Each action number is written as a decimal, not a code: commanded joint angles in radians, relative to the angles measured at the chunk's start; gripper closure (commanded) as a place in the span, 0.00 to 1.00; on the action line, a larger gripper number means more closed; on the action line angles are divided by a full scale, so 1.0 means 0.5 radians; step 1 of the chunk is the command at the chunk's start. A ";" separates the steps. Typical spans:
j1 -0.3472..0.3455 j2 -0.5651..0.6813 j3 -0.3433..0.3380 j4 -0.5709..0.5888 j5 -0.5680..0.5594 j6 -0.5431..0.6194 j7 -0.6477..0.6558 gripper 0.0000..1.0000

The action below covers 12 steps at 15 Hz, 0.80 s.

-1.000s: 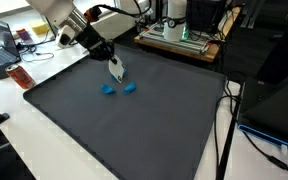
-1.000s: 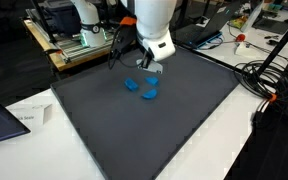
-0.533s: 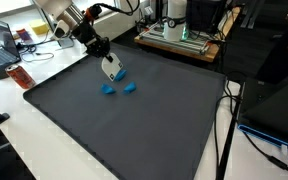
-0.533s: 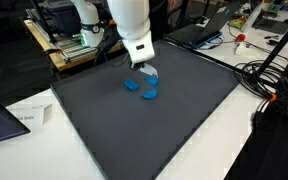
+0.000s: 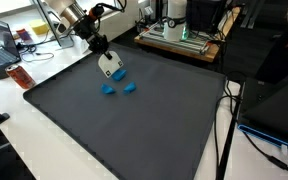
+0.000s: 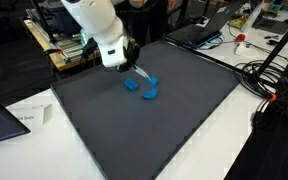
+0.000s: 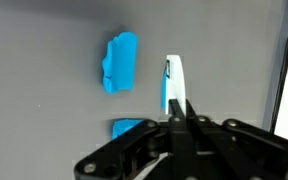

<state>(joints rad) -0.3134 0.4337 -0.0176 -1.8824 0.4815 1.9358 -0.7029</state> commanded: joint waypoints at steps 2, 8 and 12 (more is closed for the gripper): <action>-0.017 -0.241 -0.045 -0.362 0.199 0.225 0.038 0.99; 0.055 -0.472 -0.111 -0.673 0.219 0.468 0.248 0.99; 0.095 -0.629 -0.100 -0.821 0.247 0.612 0.292 0.99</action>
<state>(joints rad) -0.2870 0.2102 -0.0623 -2.2116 0.5736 2.2112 -0.5445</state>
